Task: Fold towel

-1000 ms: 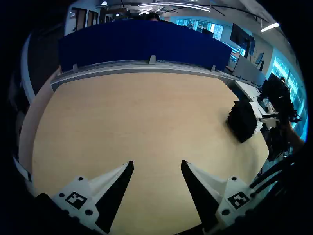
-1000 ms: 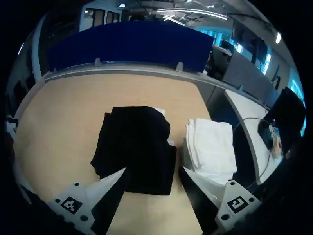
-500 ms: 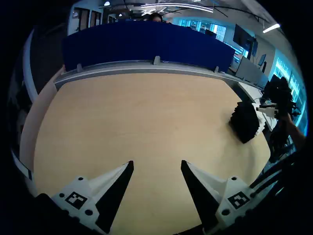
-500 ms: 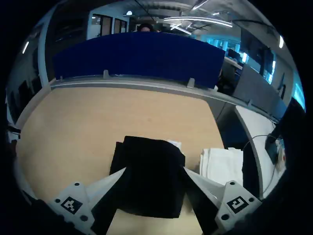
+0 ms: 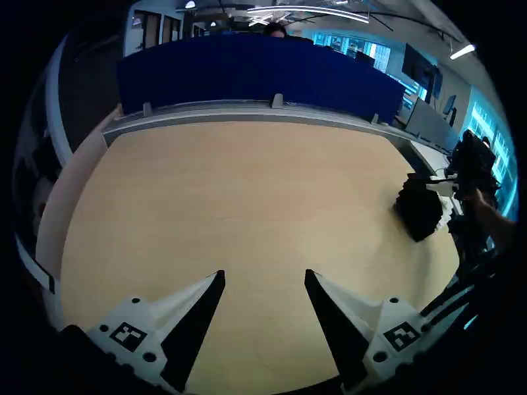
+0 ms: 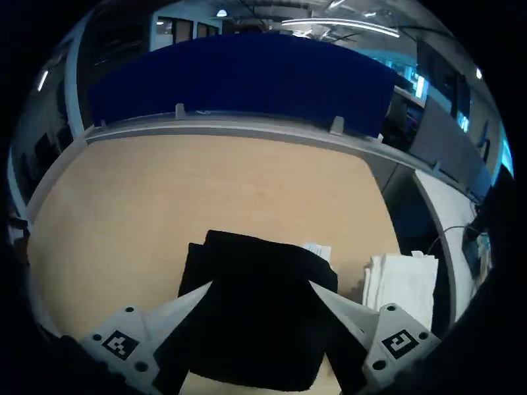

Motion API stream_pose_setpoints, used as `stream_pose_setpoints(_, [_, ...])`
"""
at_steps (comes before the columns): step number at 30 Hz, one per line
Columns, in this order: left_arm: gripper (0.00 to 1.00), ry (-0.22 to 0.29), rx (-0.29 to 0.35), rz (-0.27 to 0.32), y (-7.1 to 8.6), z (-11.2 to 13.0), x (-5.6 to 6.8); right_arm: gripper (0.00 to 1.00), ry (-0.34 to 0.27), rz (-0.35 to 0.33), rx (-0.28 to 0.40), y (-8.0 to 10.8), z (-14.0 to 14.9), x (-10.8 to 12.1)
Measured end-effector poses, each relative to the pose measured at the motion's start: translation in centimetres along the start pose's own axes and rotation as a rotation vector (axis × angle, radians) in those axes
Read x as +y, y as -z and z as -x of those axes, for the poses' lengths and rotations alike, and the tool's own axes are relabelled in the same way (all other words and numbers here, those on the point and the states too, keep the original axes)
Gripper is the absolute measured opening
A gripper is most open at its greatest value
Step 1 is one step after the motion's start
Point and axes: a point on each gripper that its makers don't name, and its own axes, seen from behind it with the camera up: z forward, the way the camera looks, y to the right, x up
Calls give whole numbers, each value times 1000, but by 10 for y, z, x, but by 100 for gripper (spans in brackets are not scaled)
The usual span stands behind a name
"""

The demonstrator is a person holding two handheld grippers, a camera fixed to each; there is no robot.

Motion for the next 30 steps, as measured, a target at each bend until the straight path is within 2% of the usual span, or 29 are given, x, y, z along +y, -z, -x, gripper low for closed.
stream_pose_setpoints(9, [89, 13, -2, -16, 3, 6, -7, 94, -8, 12, -40, -17, 19, 8])
stream_pose_setpoints(14, [90, 10, 5, -17, 4, 4, -8, 94, -19, 12, -31, -16, 14, 7])
stream_pose_setpoints(21, [89, 10, 27, -23, 4, -4, -15, 93, -46, 13, 78, 16, -20, -6])
stream_pose_setpoints(30, [90, 11, 55, -8, 4, -12, -16, 93, -60, 32, 160, 54, -36, -25])
